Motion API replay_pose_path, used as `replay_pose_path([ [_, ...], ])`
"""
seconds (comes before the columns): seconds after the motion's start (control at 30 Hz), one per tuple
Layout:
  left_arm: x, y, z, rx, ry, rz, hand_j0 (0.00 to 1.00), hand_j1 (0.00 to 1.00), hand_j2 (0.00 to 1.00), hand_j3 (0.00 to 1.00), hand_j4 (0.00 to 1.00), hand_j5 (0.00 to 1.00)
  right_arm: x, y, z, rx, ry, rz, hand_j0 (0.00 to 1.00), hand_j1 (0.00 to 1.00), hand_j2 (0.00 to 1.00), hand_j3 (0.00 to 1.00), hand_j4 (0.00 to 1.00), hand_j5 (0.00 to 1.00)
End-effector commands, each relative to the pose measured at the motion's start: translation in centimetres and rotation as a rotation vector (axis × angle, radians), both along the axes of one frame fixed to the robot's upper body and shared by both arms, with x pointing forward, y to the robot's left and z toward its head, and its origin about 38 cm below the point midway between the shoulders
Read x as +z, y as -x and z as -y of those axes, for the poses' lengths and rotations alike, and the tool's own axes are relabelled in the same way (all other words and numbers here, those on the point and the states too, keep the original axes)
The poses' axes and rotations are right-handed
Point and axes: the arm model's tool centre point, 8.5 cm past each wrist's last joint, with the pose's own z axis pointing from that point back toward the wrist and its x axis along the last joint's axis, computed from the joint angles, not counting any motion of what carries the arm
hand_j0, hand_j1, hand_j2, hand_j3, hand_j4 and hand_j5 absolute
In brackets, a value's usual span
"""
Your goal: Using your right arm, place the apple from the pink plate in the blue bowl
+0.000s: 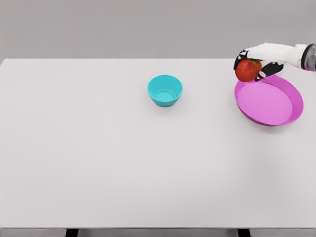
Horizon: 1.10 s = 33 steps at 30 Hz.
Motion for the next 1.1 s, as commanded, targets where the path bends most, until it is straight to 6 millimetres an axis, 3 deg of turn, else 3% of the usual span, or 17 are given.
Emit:
replay_pose_path([
  [0.0,0.0,0.0,0.0,0.0,0.0,0.0,1.0,1.0,1.0,1.0,1.0,1.0,0.0,-0.5,-4.0,0.071,-0.042,0.01,0.49,0.49,0.49,0.49,0.49,0.49],
  [0.17,0.0,0.0,0.0,0.0,0.0,0.0,1.0,1.0,1.0,1.0,1.0,1.0,0.3,-1.3,-8.8,0.147,-0.084,0.023,0.49,0.49,0.49,0.49,0.49,0.49],
  [0.3,0.0,0.0,0.0,0.0,0.0,0.0,1.0,1.0,1.0,1.0,1.0,1.0,0.6,-1.5,-14.1,0.232,-0.13,0.03,0.49,0.49,0.49,0.49,0.49,0.49],
  [0.5,0.0,0.0,0.0,0.0,0.0,0.0,1.0,1.0,1.0,1.0,1.0,1.0,-0.4,-1.3,-19.1,0.303,-0.109,0.026,0.49,0.49,0.49,0.49,0.49,0.49],
  [0.77,0.0,0.0,0.0,0.0,0.0,0.0,1.0,1.0,1.0,1.0,1.0,1.0,-1.6,-1.3,-21.9,0.303,-0.071,0.01,0.5,0.5,0.5,0.5,0.5,0.5],
  [1.07,0.0,0.0,0.0,0.0,0.0,0.0,1.0,1.0,1.0,1.0,1.0,1.0,-3.7,-1.9,-21.1,0.254,-0.029,-0.04,0.51,0.51,0.51,0.51,0.51,0.51],
])
